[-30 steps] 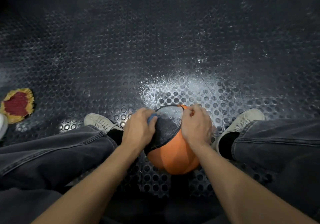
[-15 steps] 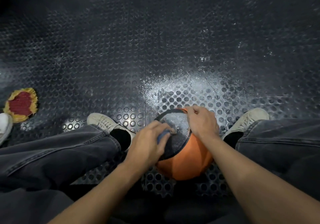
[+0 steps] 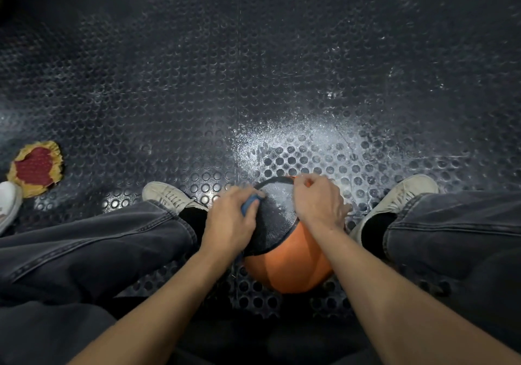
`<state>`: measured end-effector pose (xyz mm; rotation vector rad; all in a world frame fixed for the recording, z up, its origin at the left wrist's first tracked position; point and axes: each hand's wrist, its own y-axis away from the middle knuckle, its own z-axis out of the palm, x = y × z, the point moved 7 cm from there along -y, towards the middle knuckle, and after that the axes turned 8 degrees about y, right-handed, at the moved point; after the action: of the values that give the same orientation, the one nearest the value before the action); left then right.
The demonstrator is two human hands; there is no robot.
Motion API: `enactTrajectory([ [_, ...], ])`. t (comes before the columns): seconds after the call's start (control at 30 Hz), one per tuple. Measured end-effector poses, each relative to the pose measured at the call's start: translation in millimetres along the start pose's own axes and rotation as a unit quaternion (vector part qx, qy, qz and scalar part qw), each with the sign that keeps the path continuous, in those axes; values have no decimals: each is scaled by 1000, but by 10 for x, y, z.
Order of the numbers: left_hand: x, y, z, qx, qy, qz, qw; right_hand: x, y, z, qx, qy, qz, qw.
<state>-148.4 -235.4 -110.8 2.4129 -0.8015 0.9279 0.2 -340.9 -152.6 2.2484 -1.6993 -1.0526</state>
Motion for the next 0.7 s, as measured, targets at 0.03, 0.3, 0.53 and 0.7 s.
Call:
enactTrajectory([
  [0.03,79,78,29,-26,14,31,999,43,-16,-30,0,2,5,1000],
  [0.3,-126,-146,70,-4,-4,-71,997,137,-95,-126,-16,6,-5,1000],
  [0.53,-27,-5,93,-63,-3,18,998,65,-89,-58,-17,24,41,999],
  [0.7,213,170,205,-73,58,66,993,161,-177,-193,-2,8,73,997],
])
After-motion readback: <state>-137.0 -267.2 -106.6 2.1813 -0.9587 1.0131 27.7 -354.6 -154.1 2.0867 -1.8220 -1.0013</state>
